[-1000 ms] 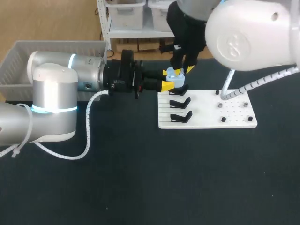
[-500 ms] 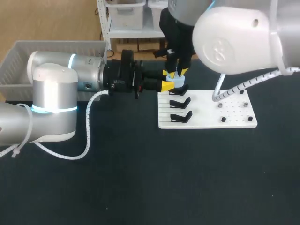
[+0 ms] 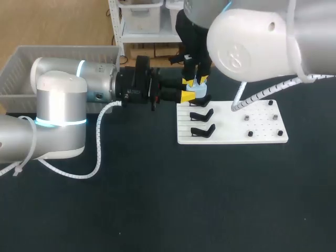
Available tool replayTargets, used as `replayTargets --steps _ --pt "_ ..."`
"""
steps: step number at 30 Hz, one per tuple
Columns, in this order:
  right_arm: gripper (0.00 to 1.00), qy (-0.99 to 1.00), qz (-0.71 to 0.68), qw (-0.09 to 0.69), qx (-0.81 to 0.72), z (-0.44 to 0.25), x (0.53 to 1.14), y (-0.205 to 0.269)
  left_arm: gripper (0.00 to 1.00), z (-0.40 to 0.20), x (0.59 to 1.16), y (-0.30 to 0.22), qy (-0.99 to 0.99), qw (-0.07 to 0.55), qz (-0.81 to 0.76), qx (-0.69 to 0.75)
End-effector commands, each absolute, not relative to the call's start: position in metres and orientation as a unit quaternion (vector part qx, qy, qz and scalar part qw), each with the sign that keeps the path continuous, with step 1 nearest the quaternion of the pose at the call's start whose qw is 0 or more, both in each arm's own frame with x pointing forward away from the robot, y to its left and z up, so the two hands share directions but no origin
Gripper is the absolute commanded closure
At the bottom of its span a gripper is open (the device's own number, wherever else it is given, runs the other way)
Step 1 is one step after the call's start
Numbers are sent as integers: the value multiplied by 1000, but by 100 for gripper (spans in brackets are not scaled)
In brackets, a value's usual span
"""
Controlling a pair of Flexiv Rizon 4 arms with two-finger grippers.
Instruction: Pick up each earbud case from the left stands, insert the matching earbuds, close the lid, and place the case in the box.
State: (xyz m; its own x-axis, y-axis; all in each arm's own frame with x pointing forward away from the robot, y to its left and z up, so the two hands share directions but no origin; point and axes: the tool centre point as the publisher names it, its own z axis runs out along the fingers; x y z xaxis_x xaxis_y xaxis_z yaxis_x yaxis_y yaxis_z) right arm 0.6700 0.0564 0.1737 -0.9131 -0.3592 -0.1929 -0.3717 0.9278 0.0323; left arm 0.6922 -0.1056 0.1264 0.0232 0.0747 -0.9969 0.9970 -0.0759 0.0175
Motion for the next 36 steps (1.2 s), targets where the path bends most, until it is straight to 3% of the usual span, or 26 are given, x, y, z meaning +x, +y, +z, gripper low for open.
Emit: replayTargets --steps 1,35,36 --pt "100 978 33 89 -187 173 672 58 100 126 691 -105 494 470 -492 541" --pt "100 979 21 75 -188 157 684 58 100 126 691 -105 494 470 -492 541" --pt "93 979 21 75 -189 157 684 58 100 126 691 -105 494 470 -492 541"
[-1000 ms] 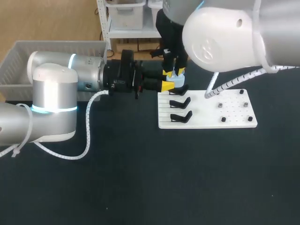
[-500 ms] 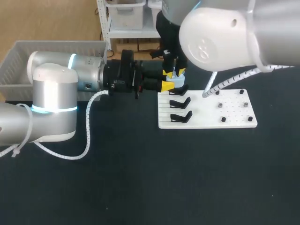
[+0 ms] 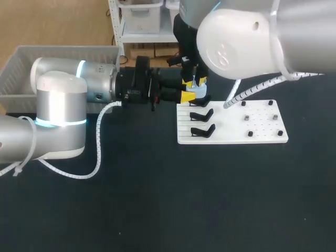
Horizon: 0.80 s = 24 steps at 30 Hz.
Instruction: Pick up each earbud case from the left stands, insert the matching earbuds, close the lid, and place the case in the box.
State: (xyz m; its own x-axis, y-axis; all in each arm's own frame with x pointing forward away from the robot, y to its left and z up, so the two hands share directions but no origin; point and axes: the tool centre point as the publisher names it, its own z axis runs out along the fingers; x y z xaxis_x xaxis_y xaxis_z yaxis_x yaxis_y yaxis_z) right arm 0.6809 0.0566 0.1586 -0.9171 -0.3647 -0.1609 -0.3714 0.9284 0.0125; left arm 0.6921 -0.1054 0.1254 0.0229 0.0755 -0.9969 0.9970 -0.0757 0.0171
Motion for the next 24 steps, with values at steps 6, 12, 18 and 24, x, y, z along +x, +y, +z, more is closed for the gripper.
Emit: replayTargets --steps 6,12,18,24 --pt "0 978 31 78 -192 166 679 56 100 126 691 -105 494 470 -492 541" --pt "0 976 45 84 -194 184 670 52 100 126 691 -105 494 470 -492 541" --pt "0 982 50 118 -136 201 690 43 100 126 691 -105 494 470 -492 541" --pt "0 985 33 157 -61 199 721 28 100 126 691 -105 494 470 -492 541"
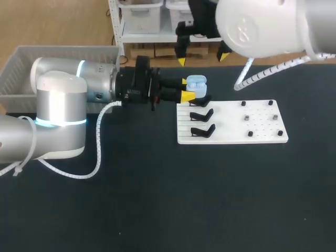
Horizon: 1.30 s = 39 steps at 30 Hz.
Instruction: Pick up each earbud case from the left stands, insert the matching earbuds, close the lid, and place the case in the box.
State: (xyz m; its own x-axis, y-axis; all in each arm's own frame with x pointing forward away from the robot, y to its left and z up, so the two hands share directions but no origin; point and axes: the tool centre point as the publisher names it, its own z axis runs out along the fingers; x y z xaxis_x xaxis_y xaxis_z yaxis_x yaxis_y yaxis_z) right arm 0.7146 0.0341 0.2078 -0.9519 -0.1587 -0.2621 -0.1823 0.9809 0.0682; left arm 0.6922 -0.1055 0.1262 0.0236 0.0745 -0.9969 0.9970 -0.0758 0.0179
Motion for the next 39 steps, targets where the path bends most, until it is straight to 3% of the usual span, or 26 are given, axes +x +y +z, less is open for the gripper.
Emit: replayTargets --steps 1,10,27,39 --pt "0 986 29 156 -54 196 726 26 100 126 691 -105 494 470 -492 541" --pt "0 992 9 125 -15 166 747 7 100 126 691 -105 494 470 -492 541" --pt "0 995 4 88 -37 153 706 2 100 126 691 -105 494 470 -492 541" --pt "0 963 72 247 -75 232 682 -15 100 134 688 -90 541 467 -472 517"
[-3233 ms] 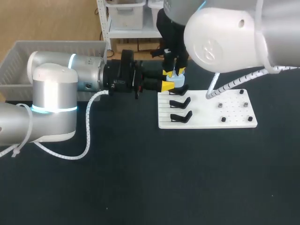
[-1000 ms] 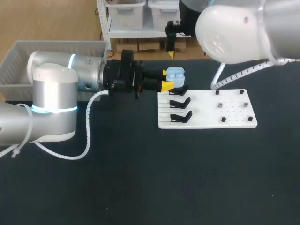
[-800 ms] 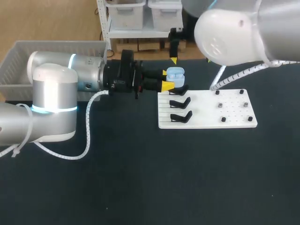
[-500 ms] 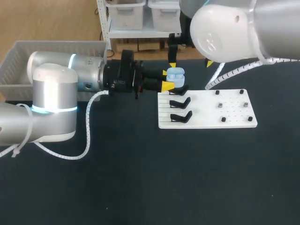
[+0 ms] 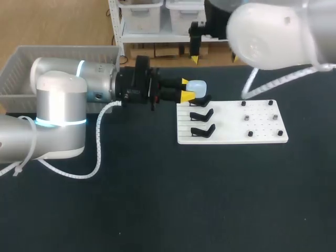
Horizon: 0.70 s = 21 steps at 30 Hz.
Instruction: Pick up each earbud case from the left stands, insert the matching earbuds, close the lid, and place the case in the box.
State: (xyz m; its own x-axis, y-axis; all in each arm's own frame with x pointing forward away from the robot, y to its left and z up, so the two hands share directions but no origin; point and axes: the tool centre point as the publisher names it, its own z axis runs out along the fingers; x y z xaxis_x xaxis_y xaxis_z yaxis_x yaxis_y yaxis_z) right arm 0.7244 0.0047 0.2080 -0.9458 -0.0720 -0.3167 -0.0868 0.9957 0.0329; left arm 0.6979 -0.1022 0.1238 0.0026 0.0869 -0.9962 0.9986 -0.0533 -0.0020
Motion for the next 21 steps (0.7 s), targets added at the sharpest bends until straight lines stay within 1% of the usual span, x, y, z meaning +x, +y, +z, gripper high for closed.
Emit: replayTargets --steps 1,3,8,11,15,17,21 --pt "0 961 79 250 -82 237 677 -15 100 137 687 -85 554 467 -464 509" --pt "0 959 91 252 -92 243 669 -13 100 144 685 -75 571 473 -453 495" --pt "0 959 91 252 -92 243 669 -13 100 175 682 -39 594 511 -409 468" --pt "0 959 91 252 -92 243 669 -13 100 190 689 -7 606 536 -373 455" --pt "0 959 91 252 -92 243 669 -13 100 187 707 40 644 541 -323 433" --pt "0 959 91 252 -92 243 669 -13 100 182 723 71 687 523 -250 439" --pt "0 959 91 252 -92 243 669 -13 100 190 745 106 704 526 -193 436"
